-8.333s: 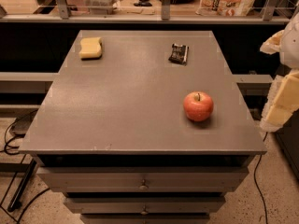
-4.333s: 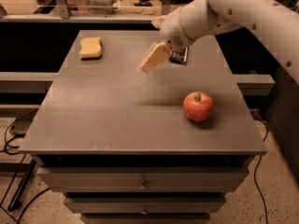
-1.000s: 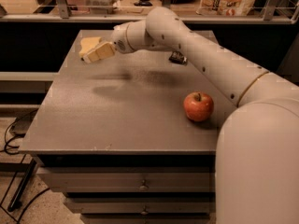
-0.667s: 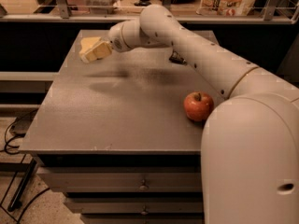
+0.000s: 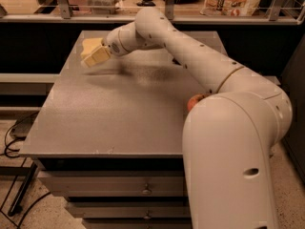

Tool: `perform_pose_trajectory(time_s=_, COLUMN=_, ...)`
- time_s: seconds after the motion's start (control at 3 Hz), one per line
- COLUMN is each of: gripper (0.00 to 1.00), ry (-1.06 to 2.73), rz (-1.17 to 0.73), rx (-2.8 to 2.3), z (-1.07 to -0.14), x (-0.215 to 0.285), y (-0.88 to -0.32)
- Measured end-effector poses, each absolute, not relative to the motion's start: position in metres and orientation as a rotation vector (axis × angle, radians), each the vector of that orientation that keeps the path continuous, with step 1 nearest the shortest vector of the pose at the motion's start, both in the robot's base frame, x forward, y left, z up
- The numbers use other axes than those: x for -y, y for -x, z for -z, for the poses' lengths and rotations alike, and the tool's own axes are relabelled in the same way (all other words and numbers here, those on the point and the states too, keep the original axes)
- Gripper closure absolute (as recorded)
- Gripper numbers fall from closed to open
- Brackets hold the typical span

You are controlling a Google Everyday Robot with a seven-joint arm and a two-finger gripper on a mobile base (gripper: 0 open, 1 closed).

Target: Pick sponge

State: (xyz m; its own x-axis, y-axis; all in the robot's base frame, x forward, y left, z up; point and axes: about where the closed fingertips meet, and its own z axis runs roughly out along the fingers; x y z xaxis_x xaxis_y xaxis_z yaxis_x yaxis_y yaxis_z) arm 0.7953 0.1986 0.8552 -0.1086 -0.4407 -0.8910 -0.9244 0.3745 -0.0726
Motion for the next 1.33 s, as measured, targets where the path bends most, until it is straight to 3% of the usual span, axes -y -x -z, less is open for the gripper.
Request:
perform_pose_trajectory(time_s=0.33, gripper=0.02, ry=1.238, rz=-0.695, rx=-1.720, z=-0.845, x=-0.216, y=-0.800)
perform_pose_trajectory(time_s=1.33, gripper=0.70, ry=1.265, rz=-0.725, rx=-1.698, z=-0.848, x=-0.234, y=-0.801)
